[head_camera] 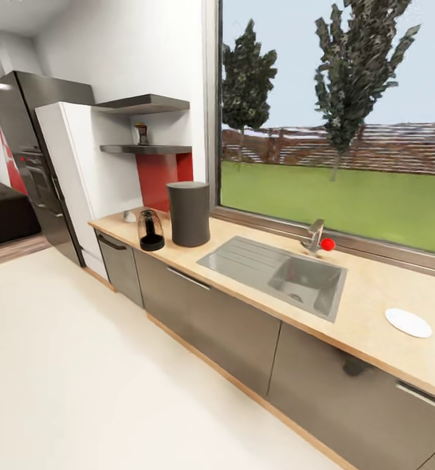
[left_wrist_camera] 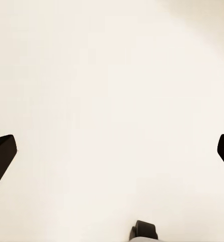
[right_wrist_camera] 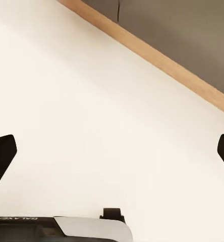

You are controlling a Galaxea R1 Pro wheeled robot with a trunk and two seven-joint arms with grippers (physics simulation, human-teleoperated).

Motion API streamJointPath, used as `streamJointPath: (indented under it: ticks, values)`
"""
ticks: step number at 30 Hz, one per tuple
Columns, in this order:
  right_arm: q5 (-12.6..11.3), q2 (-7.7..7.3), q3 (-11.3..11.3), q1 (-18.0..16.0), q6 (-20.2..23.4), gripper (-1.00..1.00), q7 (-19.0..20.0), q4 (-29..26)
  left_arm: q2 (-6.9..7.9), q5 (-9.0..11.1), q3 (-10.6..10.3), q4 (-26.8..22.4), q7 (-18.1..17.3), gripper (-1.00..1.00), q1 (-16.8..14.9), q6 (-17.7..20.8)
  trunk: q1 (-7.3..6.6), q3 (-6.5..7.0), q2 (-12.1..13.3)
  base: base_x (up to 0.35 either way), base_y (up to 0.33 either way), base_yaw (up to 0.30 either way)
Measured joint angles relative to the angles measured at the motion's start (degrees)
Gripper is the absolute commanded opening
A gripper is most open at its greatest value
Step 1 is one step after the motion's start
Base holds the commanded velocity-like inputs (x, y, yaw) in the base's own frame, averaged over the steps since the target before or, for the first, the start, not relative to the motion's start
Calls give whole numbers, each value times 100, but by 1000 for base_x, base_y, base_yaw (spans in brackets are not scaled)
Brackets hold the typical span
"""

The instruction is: Set up a coffee station on the kitchen countertop: keep the coffee maker on the countertop, move the bottle of coffee from the kitchen shelf to the counter next to the coffee maker, place a paper coffee filter on top of the coffee maker, put the saucer next to the coffee maker with the coffee cup on the saucer, and place the electric kettle next to the coffee maker.

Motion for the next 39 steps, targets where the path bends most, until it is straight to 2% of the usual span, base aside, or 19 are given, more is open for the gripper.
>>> streamJointPath:
  ticks: [19, 39]
  values:
    - [0, 6, 1, 0, 0, 100, 0, 0, 0, -4, 0, 0, -4, 100, 0, -7, 0, 0, 0, 300, 198, 269]
    - [0, 3, 2, 0, 0, 100, 0, 0, 0, -21, -10, 0, -4, 100, 0, -9, 0, 0, 0, 315, 133, 269]
